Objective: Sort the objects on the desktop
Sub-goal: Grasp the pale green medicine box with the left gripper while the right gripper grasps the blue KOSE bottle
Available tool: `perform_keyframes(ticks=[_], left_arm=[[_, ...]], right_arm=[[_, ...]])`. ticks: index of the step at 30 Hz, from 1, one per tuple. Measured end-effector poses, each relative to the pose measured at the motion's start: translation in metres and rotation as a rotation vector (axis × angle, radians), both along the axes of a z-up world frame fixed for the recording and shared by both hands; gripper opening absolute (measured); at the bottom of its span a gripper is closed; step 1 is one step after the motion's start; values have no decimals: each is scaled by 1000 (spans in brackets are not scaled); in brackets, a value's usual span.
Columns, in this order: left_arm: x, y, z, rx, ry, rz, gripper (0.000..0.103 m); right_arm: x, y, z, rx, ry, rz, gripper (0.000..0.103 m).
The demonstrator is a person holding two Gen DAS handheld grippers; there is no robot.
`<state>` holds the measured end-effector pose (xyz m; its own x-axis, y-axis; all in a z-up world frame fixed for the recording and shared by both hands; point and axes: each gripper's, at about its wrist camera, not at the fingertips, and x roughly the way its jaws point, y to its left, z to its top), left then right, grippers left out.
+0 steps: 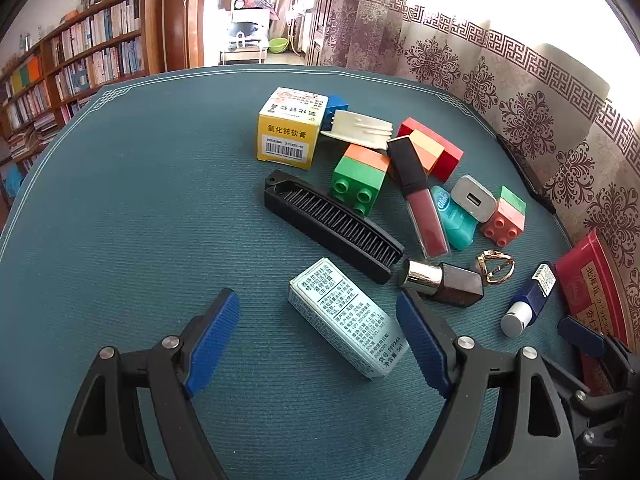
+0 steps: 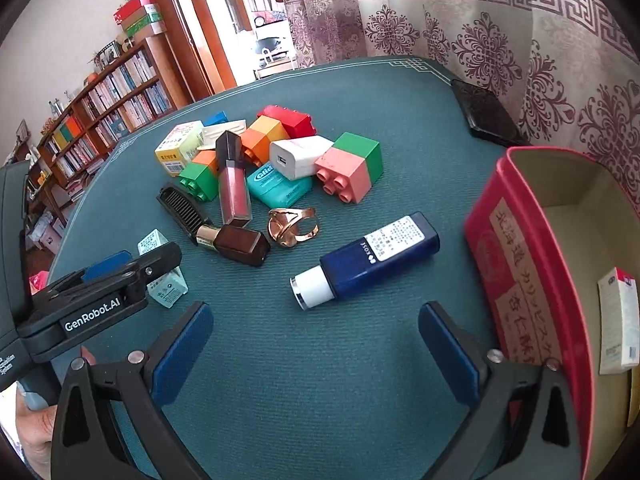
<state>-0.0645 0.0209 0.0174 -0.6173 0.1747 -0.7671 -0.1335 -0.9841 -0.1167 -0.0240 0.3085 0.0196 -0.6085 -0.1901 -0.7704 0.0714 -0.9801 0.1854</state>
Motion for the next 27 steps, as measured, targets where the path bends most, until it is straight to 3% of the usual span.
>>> perform_keyframes(ticks=[5, 10, 15, 18, 21, 25, 27], left_arm=[[-4, -9, 1, -44, 13, 46, 84], [-5, -18, 0, -37, 7, 64, 83], [-7, -15, -2, -45, 9, 57, 83], [-8, -11, -3, -61, 19, 49, 83], [-10, -6, -6, -54, 11, 33, 82], [-8, -4, -4, -14, 14, -11, 54], [-8, -2, -3, -13, 15, -17, 51]], right_arm=[[-23, -6, -13, 43, -12, 44, 103], [-35, -5, -16, 94, 47, 147, 103], [-45, 10, -14, 62, 35, 101, 102], [-40, 4, -15, 119, 41, 75, 102], [-35, 6, -13, 151, 56, 34, 88], [-33, 19, -10, 126, 63, -8, 58], [-32, 22, -9, 116, 62, -17, 50]])
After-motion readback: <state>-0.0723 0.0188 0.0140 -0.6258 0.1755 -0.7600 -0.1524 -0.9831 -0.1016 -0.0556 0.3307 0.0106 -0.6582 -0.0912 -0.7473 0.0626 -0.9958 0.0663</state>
